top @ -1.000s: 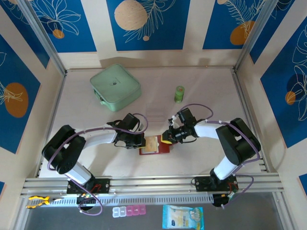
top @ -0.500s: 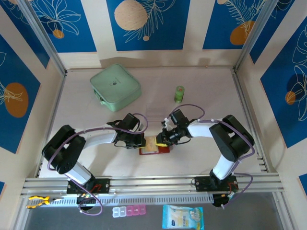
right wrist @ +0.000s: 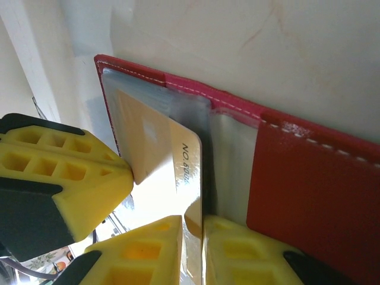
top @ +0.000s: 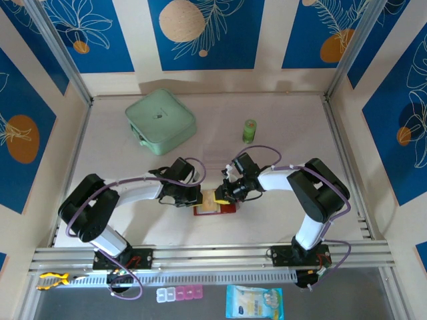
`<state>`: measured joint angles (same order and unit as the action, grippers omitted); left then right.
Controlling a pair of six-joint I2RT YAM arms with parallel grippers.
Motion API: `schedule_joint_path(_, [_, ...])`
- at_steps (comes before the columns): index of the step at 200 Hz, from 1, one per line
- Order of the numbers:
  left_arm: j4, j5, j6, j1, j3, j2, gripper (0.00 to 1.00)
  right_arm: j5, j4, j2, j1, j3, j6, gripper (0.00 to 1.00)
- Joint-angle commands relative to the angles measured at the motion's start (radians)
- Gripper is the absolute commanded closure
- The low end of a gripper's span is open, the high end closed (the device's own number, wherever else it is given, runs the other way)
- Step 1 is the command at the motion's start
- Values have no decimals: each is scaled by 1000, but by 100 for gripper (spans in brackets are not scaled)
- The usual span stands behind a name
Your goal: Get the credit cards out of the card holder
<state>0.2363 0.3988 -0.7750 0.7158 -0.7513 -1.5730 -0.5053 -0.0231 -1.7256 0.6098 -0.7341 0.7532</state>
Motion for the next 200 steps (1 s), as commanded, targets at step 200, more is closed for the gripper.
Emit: schedule_joint_path(200, [69, -29, 29, 7, -3, -10, 100, 33, -236, 146, -113, 14, -143, 94])
